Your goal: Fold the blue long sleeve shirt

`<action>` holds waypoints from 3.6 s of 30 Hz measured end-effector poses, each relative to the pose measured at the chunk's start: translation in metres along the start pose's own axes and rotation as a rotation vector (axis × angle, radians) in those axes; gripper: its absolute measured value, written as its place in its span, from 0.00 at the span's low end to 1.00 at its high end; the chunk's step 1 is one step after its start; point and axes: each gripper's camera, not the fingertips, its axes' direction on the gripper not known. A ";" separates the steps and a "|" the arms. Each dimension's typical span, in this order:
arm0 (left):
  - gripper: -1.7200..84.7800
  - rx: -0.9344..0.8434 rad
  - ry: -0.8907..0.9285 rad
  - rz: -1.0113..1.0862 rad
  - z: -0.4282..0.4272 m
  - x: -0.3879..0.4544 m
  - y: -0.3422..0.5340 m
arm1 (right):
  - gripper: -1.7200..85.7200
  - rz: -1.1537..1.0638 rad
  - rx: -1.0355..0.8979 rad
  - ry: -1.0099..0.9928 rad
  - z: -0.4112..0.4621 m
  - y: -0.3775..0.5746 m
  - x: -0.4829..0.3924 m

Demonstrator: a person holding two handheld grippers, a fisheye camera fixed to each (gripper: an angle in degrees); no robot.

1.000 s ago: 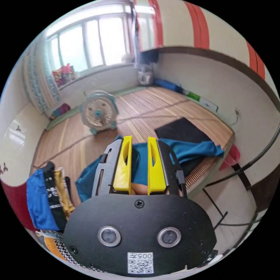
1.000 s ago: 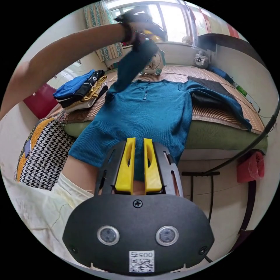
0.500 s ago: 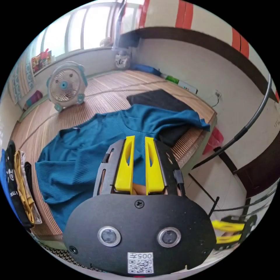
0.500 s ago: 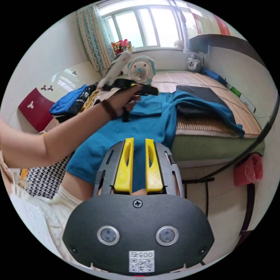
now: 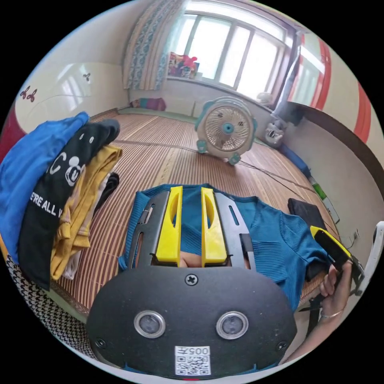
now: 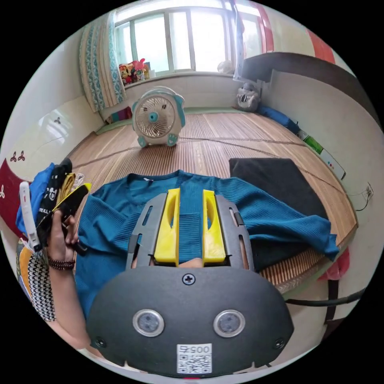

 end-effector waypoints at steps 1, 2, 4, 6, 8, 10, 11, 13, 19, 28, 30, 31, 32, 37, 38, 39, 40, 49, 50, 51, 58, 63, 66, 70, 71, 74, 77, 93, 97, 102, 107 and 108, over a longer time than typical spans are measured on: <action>0.11 -0.026 -0.013 -0.003 0.009 -0.006 0.004 | 0.11 0.000 -0.032 -0.017 0.019 -0.002 0.001; 0.11 -0.044 -0.019 -0.005 0.014 -0.009 0.006 | 0.10 0.016 -0.066 -0.008 0.037 0.000 0.001; 0.11 -0.121 -0.015 -0.004 0.030 -0.017 0.008 | 0.10 0.030 -0.131 0.023 0.060 0.006 0.001; 0.11 -0.151 -0.002 -0.015 0.039 -0.018 0.005 | 0.11 0.022 -0.203 0.048 0.074 0.007 -0.004; 0.11 -0.150 0.009 0.007 0.046 -0.011 0.002 | 0.12 0.012 -0.223 0.089 0.082 0.002 -0.010; 0.12 -0.160 -0.019 0.070 0.055 0.004 0.000 | 0.12 0.045 -0.248 0.086 0.092 -0.004 -0.009; 0.12 -0.167 -0.025 0.084 0.058 0.007 -0.001 | 0.12 0.060 -0.268 0.069 0.098 -0.008 -0.009; 0.12 -0.177 -0.015 0.097 0.067 0.011 -0.002 | 0.12 0.046 -0.271 0.057 0.103 -0.014 -0.014; 0.12 -0.229 -0.018 0.041 0.092 -0.004 -0.006 | 0.04 -0.049 -0.347 0.207 0.122 -0.027 -0.044; 0.07 -0.339 -0.106 0.017 0.129 -0.014 -0.012 | 0.01 0.018 -0.199 0.289 0.099 -0.034 -0.044; 0.05 -0.327 -0.084 0.007 0.128 -0.019 -0.011 | 0.01 0.029 -0.182 0.281 0.097 -0.034 -0.041; 0.04 -0.315 -0.067 0.001 0.126 -0.022 -0.011 | 0.01 0.032 -0.182 0.279 0.098 -0.034 -0.040; 0.04 -0.301 -0.055 -0.005 0.124 -0.023 -0.010 | 0.01 0.031 -0.183 0.283 0.098 -0.034 -0.039; 0.04 -0.139 0.034 -0.073 0.102 -0.038 -0.010 | 0.01 0.038 -0.103 0.282 0.092 -0.036 -0.040; 0.04 -0.123 0.036 -0.079 0.102 -0.039 -0.011 | 0.01 0.039 -0.057 0.269 0.089 -0.038 -0.040; 0.05 -0.095 0.041 -0.088 0.102 -0.041 -0.012 | 0.01 0.038 -0.037 0.264 0.089 -0.039 -0.040; 0.06 -0.084 0.048 -0.092 0.105 -0.041 -0.014 | 0.01 0.039 -0.021 0.268 0.094 -0.043 -0.040; 0.09 -0.114 0.018 -0.064 0.108 -0.033 -0.009 | 0.05 0.081 -0.044 0.290 0.109 -0.040 -0.017; 0.09 -0.108 0.024 -0.063 0.106 -0.033 -0.008 | 0.05 0.080 -0.038 0.250 0.106 -0.037 -0.013; 0.09 -0.107 0.037 -0.060 0.104 -0.032 -0.005 | 0.05 0.076 -0.042 0.231 0.106 -0.036 -0.012; 0.09 -0.182 0.094 0.097 0.112 0.015 0.006 | 0.07 0.069 -0.217 0.204 0.139 -0.026 0.003; 0.10 -0.204 0.127 0.216 0.113 0.046 0.017 | 0.06 0.177 -0.142 0.136 0.114 -0.018 0.029; 0.10 -0.234 0.089 0.284 0.120 0.059 0.023 | 0.08 0.155 -0.008 0.116 0.077 -0.007 0.042; 0.10 -0.199 0.031 0.362 0.120 0.071 0.031 | 0.10 0.130 0.154 0.180 0.015 0.014 0.084; 0.10 -0.200 0.030 0.370 0.120 0.072 0.032 | 0.10 0.141 0.180 0.217 -0.001 0.022 0.103; 0.11 -0.203 0.065 0.373 0.120 0.075 0.034 | 0.10 0.265 0.191 0.355 -0.032 0.043 0.167; 0.11 -0.198 0.105 0.358 0.118 0.075 0.036 | 0.10 0.426 0.150 0.518 -0.046 0.055 0.234; 0.11 -0.187 0.031 0.337 0.114 0.062 0.038 | 0.09 1.000 -0.210 0.590 0.006 0.094 0.413; 0.12 -0.128 0.049 0.258 0.107 0.048 0.037 | 0.02 0.946 -0.157 0.652 -0.006 0.094 0.397; 0.13 -0.126 0.009 0.258 0.100 0.037 0.036 | 0.01 0.820 -0.030 0.741 -0.041 0.071 0.361; 0.12 -0.153 0.036 0.219 0.096 0.019 0.032 | 0.01 0.586 0.181 0.760 -0.098 0.017 0.285; 0.12 -0.146 0.043 0.199 0.093 0.013 0.031 | 0.01 0.556 0.205 0.751 -0.104 0.010 0.274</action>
